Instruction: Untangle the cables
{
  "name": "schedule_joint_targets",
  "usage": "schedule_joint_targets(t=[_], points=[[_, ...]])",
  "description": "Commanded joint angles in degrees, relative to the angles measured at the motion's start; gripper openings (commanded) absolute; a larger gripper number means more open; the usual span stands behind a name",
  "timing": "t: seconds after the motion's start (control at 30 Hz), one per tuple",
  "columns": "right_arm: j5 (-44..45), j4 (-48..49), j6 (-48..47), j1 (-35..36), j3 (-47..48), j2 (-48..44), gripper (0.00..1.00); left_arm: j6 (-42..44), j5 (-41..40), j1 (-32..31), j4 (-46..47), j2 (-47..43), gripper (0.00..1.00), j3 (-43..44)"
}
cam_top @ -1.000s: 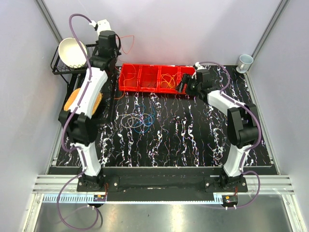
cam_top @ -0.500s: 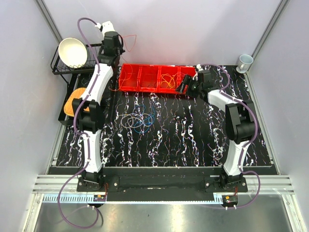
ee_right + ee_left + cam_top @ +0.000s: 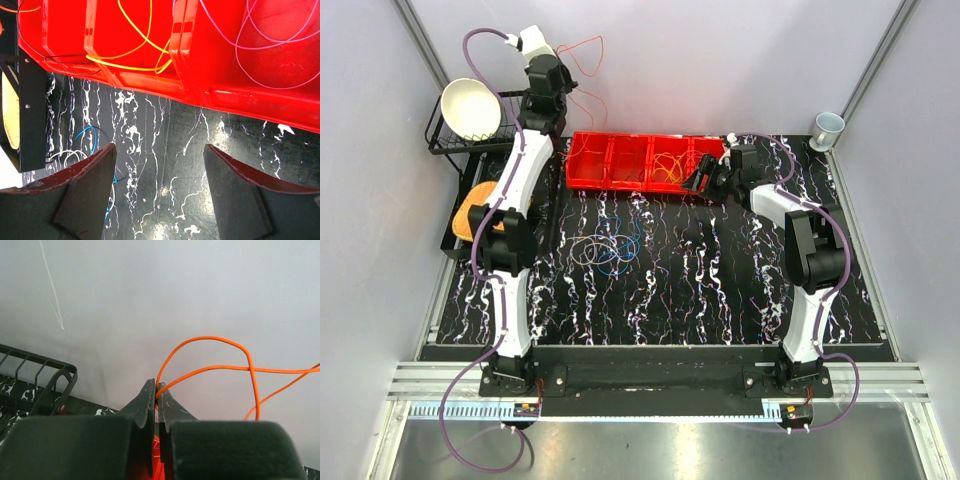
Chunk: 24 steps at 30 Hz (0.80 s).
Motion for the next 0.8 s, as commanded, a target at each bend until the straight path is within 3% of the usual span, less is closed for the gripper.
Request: schedule_joint_targets(t=[0.0,0.37,0.77], points=[[-2.1,2.0,0.8,-0.4,2.3,0.6,0.76,-1.2,0.6,0.1,5.6,-2.0,0.0,-6.3],[-3.1,2.3,1.2,-0.6,2.4,0.9,0.76,-2.7,-1.9,0.0,6.0,-2.4,0.0,-18.9],[-4.0,2.5,1.7,-0.7,2.6,1.5,0.75,-3.9,-7.2,-0.8,-1.3,-2.8,0.0,-22.3]])
